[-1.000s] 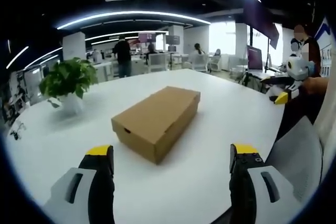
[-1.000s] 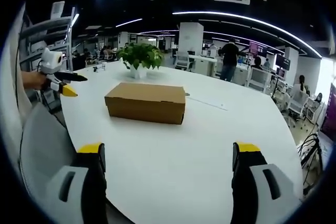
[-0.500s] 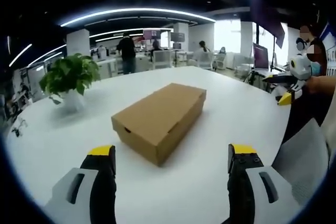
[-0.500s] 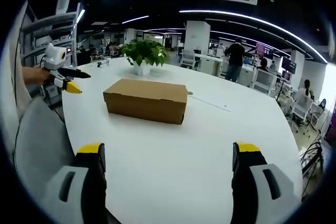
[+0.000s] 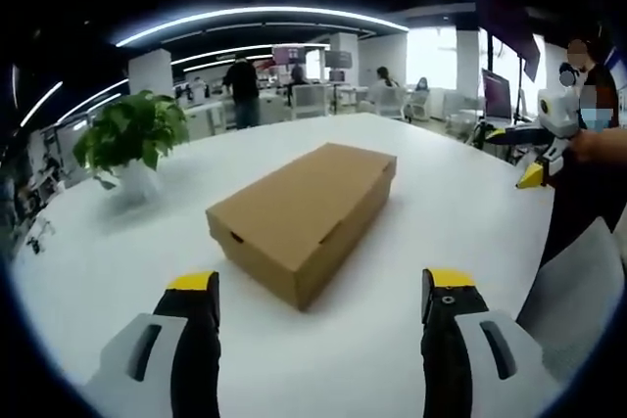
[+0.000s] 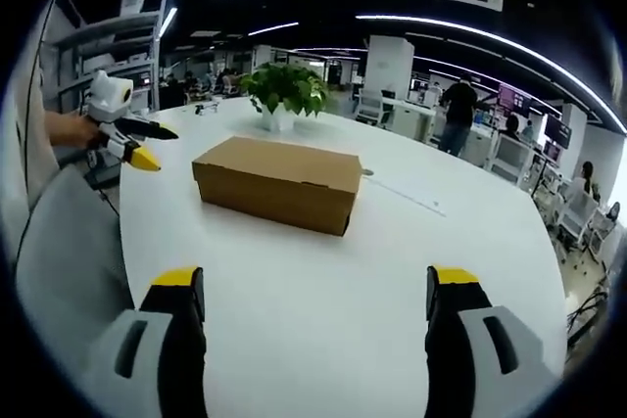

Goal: Operate the shoe box by opening the lid, removing the specified soft item, and placing it in the target area until the item is outside and the box remains undamaged.

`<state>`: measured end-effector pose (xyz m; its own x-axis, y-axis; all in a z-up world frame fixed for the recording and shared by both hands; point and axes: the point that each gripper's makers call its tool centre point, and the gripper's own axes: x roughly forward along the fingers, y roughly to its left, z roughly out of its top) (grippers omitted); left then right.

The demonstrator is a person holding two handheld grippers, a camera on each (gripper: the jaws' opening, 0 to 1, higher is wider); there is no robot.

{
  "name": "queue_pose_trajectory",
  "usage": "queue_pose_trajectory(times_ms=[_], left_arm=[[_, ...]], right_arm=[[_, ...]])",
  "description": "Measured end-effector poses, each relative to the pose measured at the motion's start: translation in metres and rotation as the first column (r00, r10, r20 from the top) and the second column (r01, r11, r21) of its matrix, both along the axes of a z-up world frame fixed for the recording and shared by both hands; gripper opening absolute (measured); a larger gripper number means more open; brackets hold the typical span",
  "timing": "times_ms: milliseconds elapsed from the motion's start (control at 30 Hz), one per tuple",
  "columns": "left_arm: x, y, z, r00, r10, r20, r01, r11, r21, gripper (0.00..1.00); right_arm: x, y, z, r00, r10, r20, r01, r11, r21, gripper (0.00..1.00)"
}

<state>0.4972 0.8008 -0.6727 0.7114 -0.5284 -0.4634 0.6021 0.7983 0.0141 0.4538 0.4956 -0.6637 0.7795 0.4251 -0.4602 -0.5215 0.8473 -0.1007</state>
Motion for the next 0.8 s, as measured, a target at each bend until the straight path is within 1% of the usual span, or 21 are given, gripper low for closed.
queue_pose_trajectory(times_ms=[133,233,333,433,567,800], left_arm=[[0.006,-0.001,-0.004,1.000,0.018,-0.001,-0.018,1.000,0.001,0.84],[0.010,0.000,-0.007,0.999,0.032,0.004,-0.032,0.999,0.016,0.83],[0.015,-0.001,-0.010,0.999,0.046,-0.002,-0.046,0.999,0.014,0.81],[0.018,-0.001,-0.012,0.998,0.058,-0.005,-0.058,0.998,0.019,0.77],[0.022,-0.005,-0.015,0.998,0.068,-0.006,-0.068,0.998,0.016,0.79],[0.026,-0.006,-0.028,0.996,0.082,-0.026,-0.081,0.996,0.033,0.77]], right_arm=[[0.009,0.002,-0.005,1.000,0.026,-0.008,-0.026,1.000,-0.008,0.88],[0.016,0.004,-0.009,0.999,0.042,-0.017,-0.042,0.999,-0.010,0.88],[0.025,0.006,-0.013,0.998,0.064,-0.023,-0.064,0.998,-0.012,0.87],[0.033,0.008,-0.017,0.996,0.090,-0.029,-0.091,0.996,-0.021,0.87],[0.043,0.009,-0.024,0.993,0.114,-0.038,-0.116,0.993,-0.036,0.85],[0.064,0.017,-0.029,0.988,0.151,-0.038,-0.152,0.988,-0.030,0.82]])
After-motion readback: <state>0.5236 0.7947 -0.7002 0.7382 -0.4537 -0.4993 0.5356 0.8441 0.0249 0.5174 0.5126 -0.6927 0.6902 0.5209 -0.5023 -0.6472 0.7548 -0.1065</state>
